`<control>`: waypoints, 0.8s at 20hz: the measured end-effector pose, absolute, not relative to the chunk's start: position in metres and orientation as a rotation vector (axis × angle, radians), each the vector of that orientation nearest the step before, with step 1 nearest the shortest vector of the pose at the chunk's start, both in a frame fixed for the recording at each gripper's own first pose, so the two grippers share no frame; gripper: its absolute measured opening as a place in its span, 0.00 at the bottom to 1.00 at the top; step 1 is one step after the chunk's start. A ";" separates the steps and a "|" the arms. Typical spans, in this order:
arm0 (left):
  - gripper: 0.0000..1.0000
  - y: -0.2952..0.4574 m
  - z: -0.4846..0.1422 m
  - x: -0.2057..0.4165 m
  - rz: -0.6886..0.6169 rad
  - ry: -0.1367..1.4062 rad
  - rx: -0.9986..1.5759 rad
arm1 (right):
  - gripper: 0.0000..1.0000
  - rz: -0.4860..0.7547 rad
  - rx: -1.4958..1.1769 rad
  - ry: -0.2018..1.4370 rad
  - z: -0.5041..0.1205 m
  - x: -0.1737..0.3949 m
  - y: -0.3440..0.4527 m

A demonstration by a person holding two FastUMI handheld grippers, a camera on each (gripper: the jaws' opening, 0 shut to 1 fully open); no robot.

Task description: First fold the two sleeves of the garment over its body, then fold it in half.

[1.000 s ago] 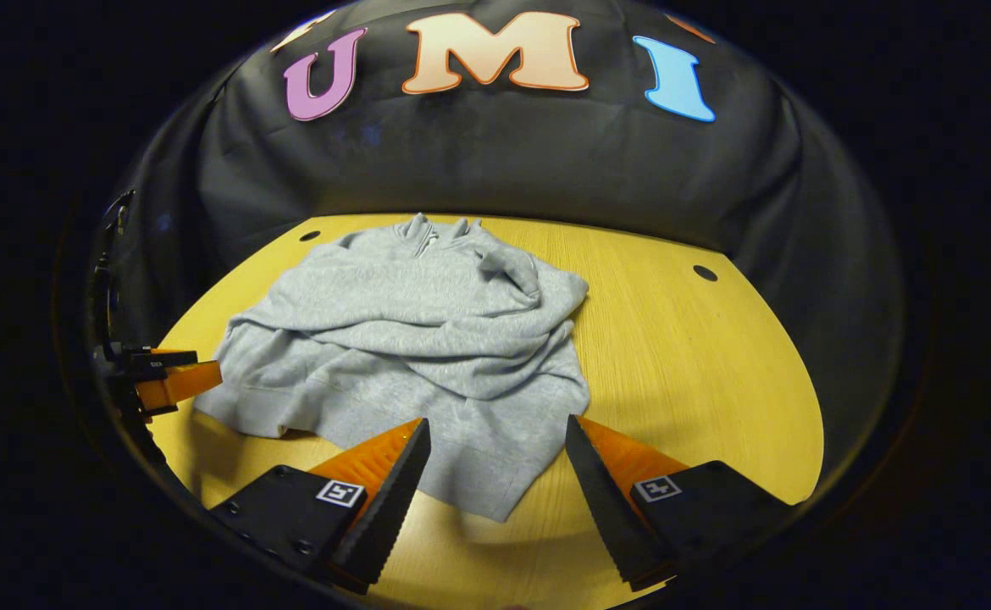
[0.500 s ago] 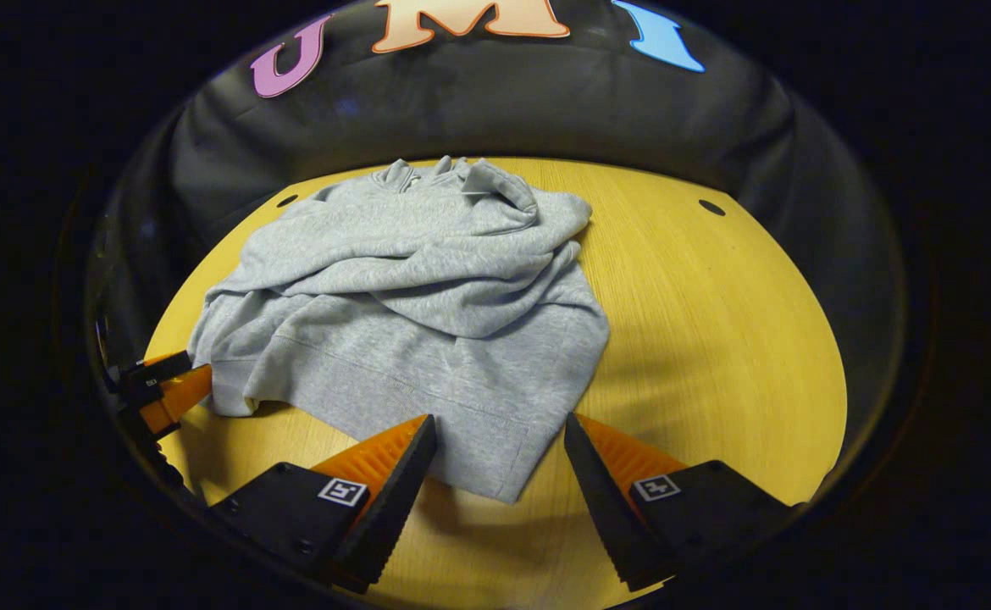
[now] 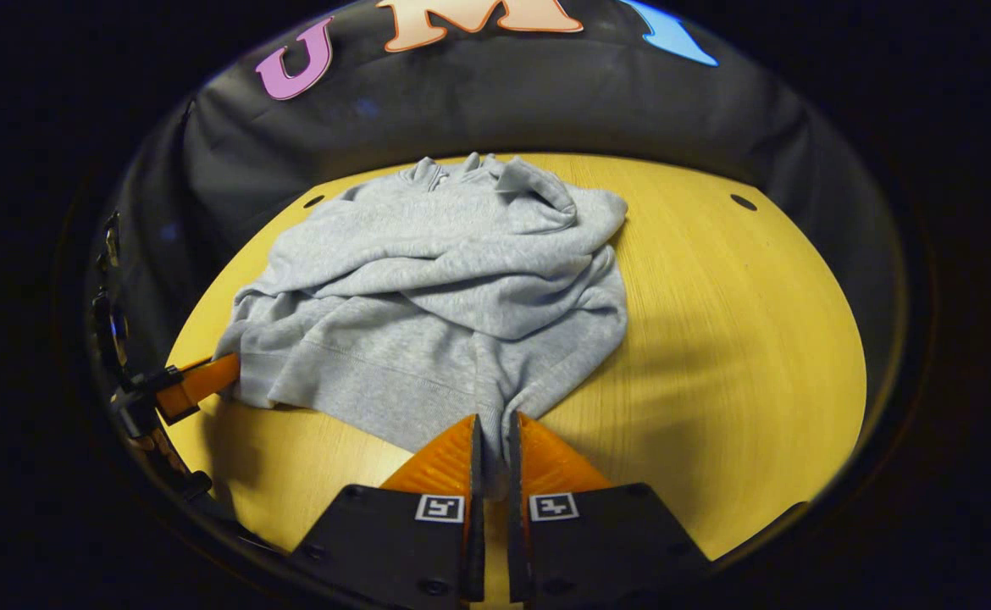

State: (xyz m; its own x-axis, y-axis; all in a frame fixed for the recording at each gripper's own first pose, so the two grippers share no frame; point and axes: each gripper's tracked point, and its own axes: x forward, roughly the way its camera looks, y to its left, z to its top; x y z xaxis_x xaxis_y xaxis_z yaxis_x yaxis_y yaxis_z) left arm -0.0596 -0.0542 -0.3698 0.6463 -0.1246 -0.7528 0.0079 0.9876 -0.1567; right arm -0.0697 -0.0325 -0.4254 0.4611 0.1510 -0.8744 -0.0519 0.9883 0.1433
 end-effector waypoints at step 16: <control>0.00 -0.036 -0.288 -0.059 -0.130 0.942 -0.201 | 0.06 0.203 0.335 0.944 -0.314 -0.024 -0.020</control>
